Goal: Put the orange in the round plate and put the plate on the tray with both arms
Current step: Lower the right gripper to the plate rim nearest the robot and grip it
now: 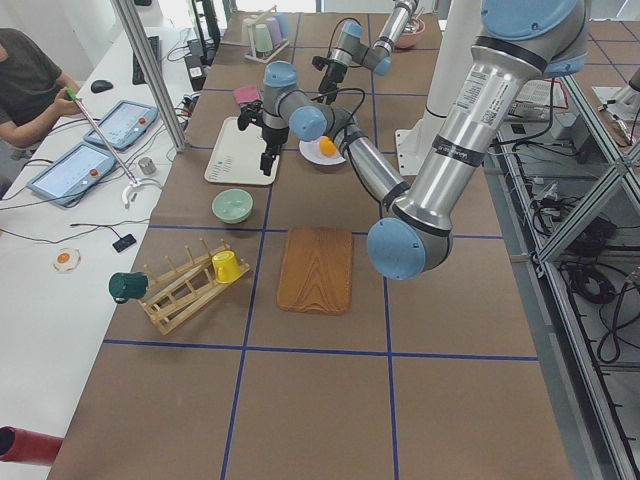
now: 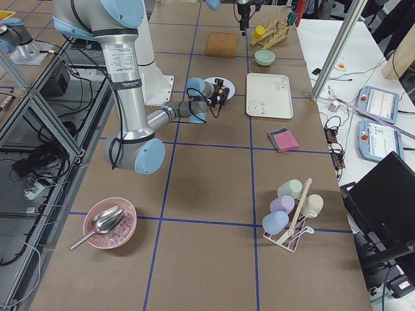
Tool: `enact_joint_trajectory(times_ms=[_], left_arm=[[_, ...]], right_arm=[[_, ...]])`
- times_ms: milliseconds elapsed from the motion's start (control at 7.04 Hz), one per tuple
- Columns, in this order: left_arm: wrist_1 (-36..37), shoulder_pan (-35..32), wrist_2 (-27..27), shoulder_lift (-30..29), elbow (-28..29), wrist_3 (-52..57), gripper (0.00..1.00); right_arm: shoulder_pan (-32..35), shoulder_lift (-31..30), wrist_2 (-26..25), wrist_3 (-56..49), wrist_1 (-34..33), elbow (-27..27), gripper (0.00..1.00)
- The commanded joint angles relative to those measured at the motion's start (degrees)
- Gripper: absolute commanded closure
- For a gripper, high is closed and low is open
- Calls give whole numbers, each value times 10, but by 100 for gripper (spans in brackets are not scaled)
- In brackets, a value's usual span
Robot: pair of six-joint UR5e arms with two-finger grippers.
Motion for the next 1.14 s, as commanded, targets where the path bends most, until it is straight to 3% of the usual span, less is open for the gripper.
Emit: enact_joint_trajectory(times_ms=[0,284,426,568,710,852,995], left_arm=[[3,-95,-66,73,12,193,0],[1,-119,-78,77,36,219,0],[2,-120,-78,77,32,218,0],[3,-123,-79,78,28,217,0],[3,-123,-78,76,28,216,0],[3,-123,-78,76,28,216,0],[3,-123,-77,75,27,215,0]], right_arm=[[-34,-5,-14,-72,48,-27,0],[-57,1,-23,-78,93,-46,0],[-74,14,-59,-75,95,-70,0],[-103,23,-158,-74,98,-78,0],[-118,33,-188,-70,99,-79,0],[-118,45,-188,-56,97,-82,1],[-119,45,-191,-31,97,-88,8]])
